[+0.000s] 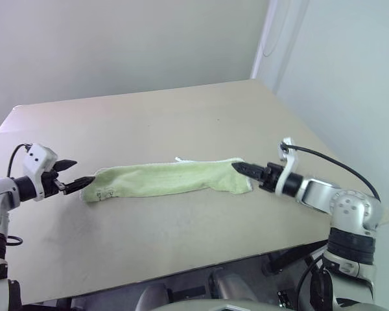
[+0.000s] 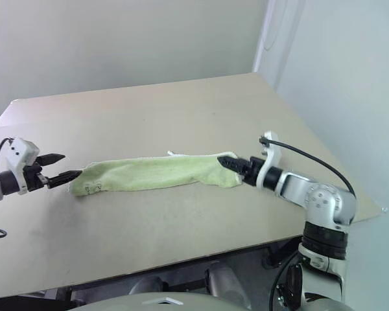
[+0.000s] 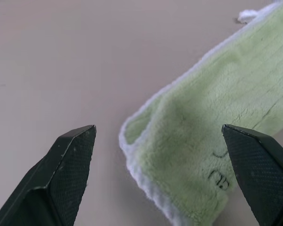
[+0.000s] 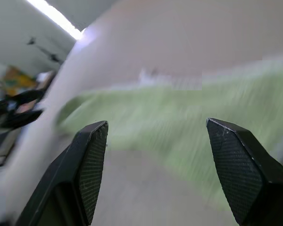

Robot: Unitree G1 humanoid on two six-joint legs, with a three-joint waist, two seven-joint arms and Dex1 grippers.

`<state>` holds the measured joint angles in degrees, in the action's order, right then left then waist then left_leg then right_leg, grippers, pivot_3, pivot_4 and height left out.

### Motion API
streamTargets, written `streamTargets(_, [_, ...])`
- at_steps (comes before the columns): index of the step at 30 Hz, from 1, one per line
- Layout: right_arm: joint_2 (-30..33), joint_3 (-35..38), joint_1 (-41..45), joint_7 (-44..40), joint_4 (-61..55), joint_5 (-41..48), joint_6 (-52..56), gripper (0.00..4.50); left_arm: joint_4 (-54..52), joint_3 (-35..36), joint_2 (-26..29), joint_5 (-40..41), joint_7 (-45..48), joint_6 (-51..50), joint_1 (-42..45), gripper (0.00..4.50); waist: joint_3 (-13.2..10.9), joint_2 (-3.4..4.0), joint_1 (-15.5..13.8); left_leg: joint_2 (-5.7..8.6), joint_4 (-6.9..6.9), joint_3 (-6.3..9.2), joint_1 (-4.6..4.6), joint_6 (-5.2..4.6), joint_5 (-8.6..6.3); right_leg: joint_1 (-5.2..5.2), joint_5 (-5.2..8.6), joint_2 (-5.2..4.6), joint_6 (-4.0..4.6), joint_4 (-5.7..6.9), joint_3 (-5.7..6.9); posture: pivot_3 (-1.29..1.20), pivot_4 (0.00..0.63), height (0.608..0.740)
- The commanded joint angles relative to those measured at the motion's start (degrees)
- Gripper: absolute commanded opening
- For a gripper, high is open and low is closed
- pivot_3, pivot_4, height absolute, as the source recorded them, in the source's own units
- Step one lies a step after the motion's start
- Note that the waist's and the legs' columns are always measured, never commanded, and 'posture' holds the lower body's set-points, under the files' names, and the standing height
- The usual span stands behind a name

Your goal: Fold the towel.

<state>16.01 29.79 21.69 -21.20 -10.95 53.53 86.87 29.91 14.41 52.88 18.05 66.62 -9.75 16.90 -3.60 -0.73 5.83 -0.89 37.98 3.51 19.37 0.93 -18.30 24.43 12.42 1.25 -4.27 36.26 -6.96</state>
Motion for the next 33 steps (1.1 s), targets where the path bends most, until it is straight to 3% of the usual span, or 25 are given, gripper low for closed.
streamTargets(1, [-2.46,5.86,-0.65,5.28,-0.50,9.91,5.63,3.45,-5.83,2.14,0.55,3.62,1.06,-4.16,-0.57,4.50,0.01,-0.01,0.15,-0.01,0.00,0.00,-0.01,0.00,0.00,0.00,0.00,0.01,0.00,0.00,0.00,0.00,0.000,0.740])
streamTargets(10, [-10.14,10.12,-7.28,26.39,4.58,22.98,5.59,3.45,-18.11,-0.60,-2.61,4.81,-0.39,-8.52,-4.26,4.50,-0.04,0.07,0.61,-0.04,-0.04,-0.03,0.06,0.00,0.00,0.03,0.00,0.01,0.00,-0.11,-0.03,0.00,0.000,0.740])
streamTargets(18, [-12.32,9.38,-9.39,45.04,10.13,33.30,-5.82,3.45,-22.69,-3.24,-4.65,3.82,-1.50,-8.95,-7.50,4.50,-0.06,0.12,1.65,-0.05,-0.09,-0.03,0.06,0.00,0.00,0.03,0.01,0.01,0.01,-0.16,-0.05,0.00,0.000,0.740])
streamTargets(24, [-11.15,4.65,-8.19,51.09,12.79,38.59,-13.97,3.45,-26.04,-4.58,-5.74,3.77,-3.33,-10.44,-9.42,4.50,-0.03,0.07,1.78,-0.05,-0.08,-0.03,0.02,0.00,0.00,-0.02,0.01,-0.01,0.00,-0.21,-0.09,0.00,0.000,0.740])
streamTargets(33, [-10.36,-2.24,-6.35,52.80,14.85,40.04,-22.29,3.45,-23.88,-5.73,-6.77,2.98,-4.00,-8.90,-8.46,4.50,-0.04,0.08,1.92,-0.07,-0.09,-0.03,0.03,0.00,0.00,0.00,0.01,0.00,0.01,-0.21,-0.09,0.00,0.000,0.740])
